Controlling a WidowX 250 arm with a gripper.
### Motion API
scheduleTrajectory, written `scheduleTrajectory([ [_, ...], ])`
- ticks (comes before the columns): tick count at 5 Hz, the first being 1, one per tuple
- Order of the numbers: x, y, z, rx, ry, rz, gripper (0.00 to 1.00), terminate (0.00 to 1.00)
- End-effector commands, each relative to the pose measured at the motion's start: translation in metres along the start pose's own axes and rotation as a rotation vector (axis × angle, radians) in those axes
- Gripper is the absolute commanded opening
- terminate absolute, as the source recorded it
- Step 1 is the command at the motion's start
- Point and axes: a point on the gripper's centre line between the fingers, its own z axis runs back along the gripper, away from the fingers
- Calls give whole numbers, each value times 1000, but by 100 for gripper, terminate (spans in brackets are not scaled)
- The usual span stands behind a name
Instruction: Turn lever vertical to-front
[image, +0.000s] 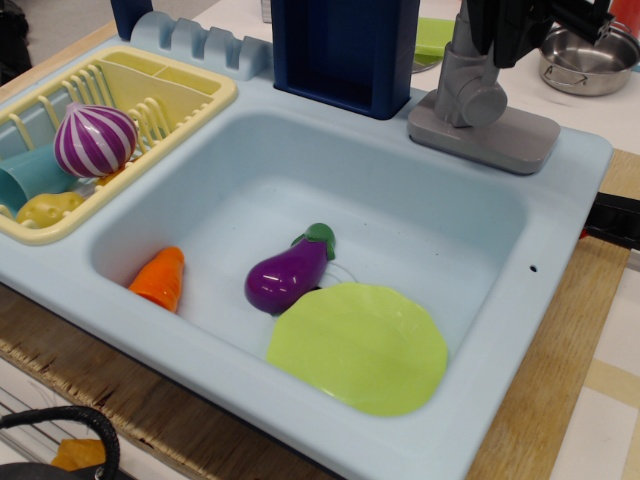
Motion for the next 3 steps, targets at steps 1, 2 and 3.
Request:
scheduleTrajectory([
  [1, -19, 15, 9, 18, 4, 23, 0, 0],
  [2, -29, 27, 2, 14, 21, 42, 0, 0],
  [3, -35, 37, -5, 10, 35, 51, 0, 0],
])
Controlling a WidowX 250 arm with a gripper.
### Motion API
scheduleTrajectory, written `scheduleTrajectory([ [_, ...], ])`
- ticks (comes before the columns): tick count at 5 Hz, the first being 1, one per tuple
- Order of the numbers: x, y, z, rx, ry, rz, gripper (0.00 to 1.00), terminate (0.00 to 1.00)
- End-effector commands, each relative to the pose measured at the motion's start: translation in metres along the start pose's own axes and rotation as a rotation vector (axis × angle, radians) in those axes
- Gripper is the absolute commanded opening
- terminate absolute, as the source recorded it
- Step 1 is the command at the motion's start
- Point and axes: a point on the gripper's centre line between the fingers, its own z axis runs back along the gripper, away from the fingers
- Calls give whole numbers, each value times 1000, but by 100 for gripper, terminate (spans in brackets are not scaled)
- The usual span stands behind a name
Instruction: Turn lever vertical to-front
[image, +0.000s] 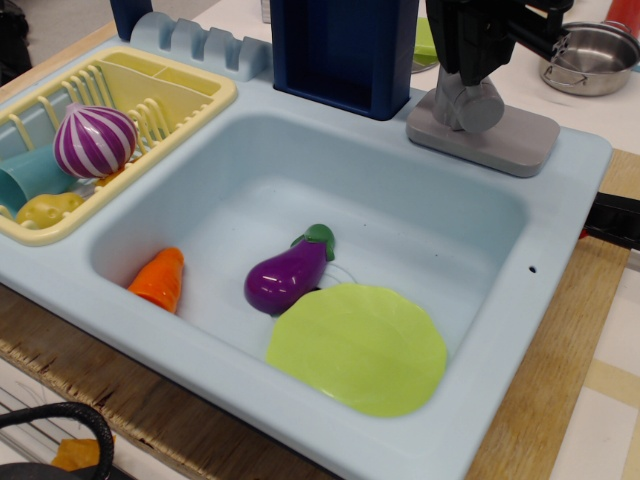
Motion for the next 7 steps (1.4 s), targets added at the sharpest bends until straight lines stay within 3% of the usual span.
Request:
scheduleTrajectory([
  [1, -24, 24, -9, 6, 52, 54, 0, 0],
  [6, -70, 30, -37, -70, 113, 152, 0, 0],
  [7, -80, 32, -43, -84, 117, 172, 0, 100],
])
